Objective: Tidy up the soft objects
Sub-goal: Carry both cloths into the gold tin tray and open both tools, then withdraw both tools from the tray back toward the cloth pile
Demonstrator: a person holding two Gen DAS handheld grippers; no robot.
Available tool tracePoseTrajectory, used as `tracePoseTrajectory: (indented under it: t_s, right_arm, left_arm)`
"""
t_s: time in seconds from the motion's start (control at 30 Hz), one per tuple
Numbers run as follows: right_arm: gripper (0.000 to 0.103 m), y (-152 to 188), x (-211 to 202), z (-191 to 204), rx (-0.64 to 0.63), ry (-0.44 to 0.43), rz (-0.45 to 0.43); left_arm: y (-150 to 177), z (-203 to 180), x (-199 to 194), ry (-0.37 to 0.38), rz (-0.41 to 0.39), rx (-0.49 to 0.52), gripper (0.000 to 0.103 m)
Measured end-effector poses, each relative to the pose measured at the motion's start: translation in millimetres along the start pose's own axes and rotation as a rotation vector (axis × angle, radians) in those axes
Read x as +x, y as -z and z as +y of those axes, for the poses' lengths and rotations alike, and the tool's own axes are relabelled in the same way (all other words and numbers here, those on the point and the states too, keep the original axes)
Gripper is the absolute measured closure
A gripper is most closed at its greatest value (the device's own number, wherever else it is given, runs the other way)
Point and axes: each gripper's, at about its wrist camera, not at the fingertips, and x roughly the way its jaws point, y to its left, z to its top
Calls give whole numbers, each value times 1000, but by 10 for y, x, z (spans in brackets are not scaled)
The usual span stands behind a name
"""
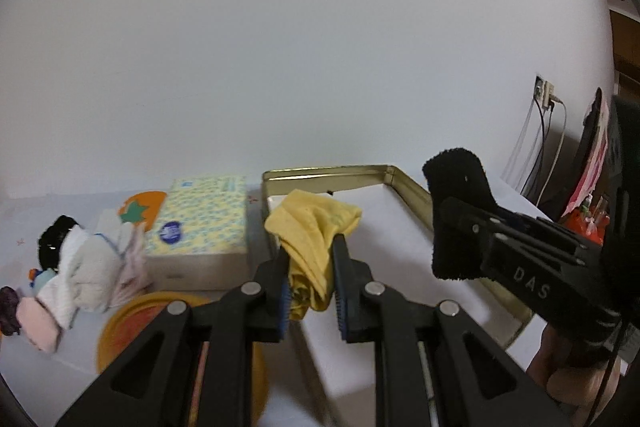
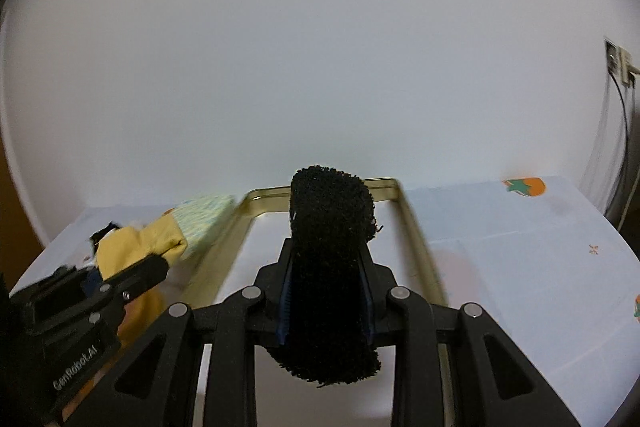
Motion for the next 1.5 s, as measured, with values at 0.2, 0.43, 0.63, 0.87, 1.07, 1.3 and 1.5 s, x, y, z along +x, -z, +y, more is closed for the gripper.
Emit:
tracePoseTrajectory:
  t_s: [0.2,0.43,0.63,0.87,1.07,1.3,1.5]
  right_arm:
    - [73,-127,46,-39,9,29,8]
    - [73,-169,187,-121,38,75,65]
    - [73,-157,310,-209,59,73,81]
    - [41,-173,310,-248,84,33,56]
    - [35,-189,117,-248,102,71,-47]
    - [35,-148,4,-228,113,105,-94]
    - [35,-115,-39,-158,100,105,-119]
  left_arm:
    - [-88,-239,273,-10,27,12,87]
    - [-157,-336,524,-49,84,5,87]
    - [-134,-352,571,-85,118,31,87]
    - [-142,-384,567,-133,130,36,39]
    - [-143,-505,298,-213,-10,112,0]
    - [-182,-417,211,-231,-53,89,0]
    - [-134,-316,131,-247,-99,76,0]
